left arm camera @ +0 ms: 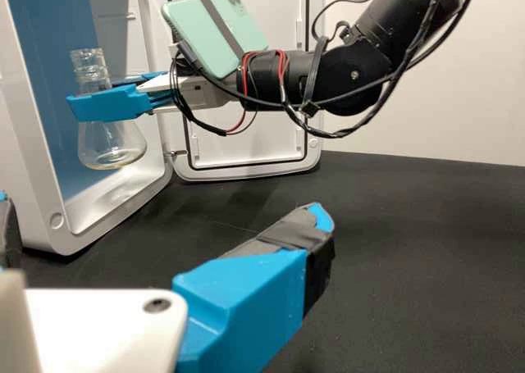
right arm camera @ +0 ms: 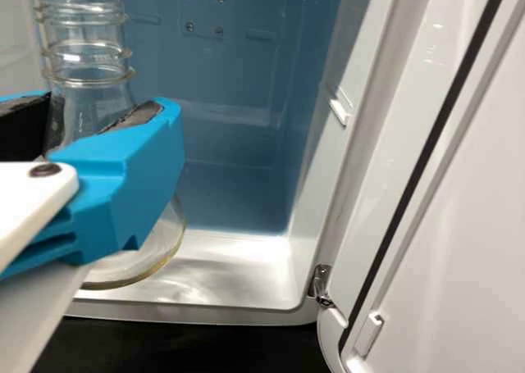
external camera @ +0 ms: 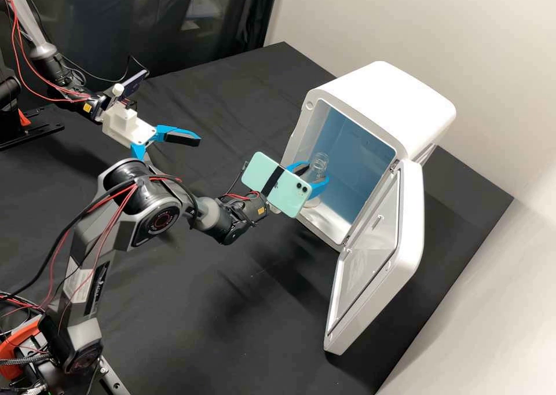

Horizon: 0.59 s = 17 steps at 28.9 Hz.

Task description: Place the flask in the incubator

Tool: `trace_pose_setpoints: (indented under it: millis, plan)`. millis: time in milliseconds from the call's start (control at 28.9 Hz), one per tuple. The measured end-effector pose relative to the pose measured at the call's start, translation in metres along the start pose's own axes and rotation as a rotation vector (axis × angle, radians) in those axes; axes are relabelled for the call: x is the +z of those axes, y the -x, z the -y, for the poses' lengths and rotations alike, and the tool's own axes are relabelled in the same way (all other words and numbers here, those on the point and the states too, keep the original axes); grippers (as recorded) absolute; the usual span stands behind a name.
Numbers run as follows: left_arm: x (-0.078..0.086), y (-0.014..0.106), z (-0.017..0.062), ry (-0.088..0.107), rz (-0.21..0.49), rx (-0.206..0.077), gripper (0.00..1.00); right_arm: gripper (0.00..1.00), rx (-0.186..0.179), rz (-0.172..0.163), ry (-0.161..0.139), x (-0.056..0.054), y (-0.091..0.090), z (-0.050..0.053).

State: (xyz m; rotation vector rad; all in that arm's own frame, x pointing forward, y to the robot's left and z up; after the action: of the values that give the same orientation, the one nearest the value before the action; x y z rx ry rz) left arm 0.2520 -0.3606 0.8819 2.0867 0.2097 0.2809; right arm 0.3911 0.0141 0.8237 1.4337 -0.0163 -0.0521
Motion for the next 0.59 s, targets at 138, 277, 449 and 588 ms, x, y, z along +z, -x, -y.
trace_pose_setpoints:
  millis: [138, 277, 449, 588]
  plan:
    - [0.0, 0.0, 0.0, 0.0, 0.0, 0.0, 1.0, 0.0, -0.015, 0.012, 0.0, 0.0, -0.004, 0.0]
    - [0.0, 0.0, 0.0, 0.0, 0.0, 0.0, 1.0, 0.0, -0.015, 0.013, 0.001, -0.001, -0.006, -0.002]
    - [0.0, 0.0, 0.0, 0.0, 0.0, 0.0, 1.0, 0.0, -0.022, 0.02, -0.01, -0.005, -0.008, -0.002]
    - [0.0, 0.0, 0.0, 0.0, 0.0, 0.0, 1.0, 0.0, -0.033, 0.021, -0.014, -0.01, -0.011, -0.002]
